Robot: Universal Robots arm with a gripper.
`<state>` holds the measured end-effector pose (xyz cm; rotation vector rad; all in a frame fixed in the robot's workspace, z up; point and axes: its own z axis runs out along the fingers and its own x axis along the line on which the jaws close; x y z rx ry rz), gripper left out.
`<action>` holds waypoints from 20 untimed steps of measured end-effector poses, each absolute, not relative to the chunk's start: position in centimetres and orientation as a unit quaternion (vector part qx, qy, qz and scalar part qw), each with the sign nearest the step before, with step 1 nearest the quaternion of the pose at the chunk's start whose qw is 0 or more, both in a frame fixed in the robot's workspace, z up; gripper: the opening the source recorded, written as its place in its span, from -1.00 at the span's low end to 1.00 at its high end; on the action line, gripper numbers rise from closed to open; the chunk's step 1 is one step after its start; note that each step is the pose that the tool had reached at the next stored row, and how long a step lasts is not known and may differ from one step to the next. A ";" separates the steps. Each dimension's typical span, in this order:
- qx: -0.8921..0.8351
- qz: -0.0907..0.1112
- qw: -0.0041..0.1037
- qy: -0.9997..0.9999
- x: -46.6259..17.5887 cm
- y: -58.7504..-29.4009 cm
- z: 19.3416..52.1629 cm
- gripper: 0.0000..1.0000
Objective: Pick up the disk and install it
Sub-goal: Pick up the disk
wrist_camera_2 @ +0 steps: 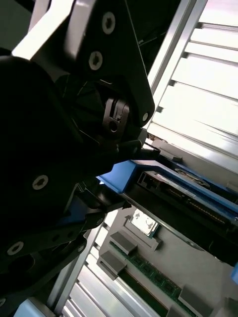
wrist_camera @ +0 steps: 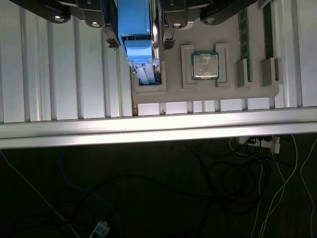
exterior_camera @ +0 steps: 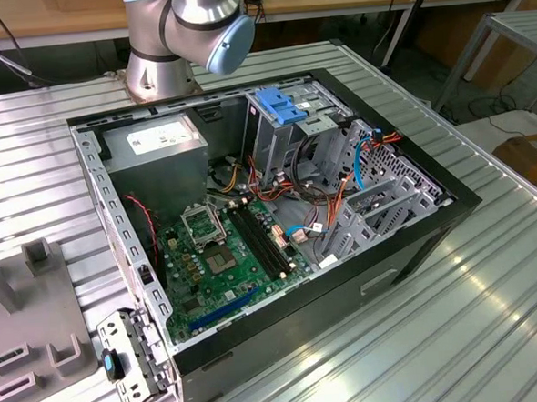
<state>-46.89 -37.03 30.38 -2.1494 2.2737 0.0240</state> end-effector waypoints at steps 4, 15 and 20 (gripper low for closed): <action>-0.687 0.007 0.006 0.727 -46.9 -37.1 30.4 -0.09; -0.687 0.007 0.006 0.727 -46.9 -37.2 30.4 -0.26; -0.699 0.007 0.005 0.715 -46.9 -37.2 30.3 -0.26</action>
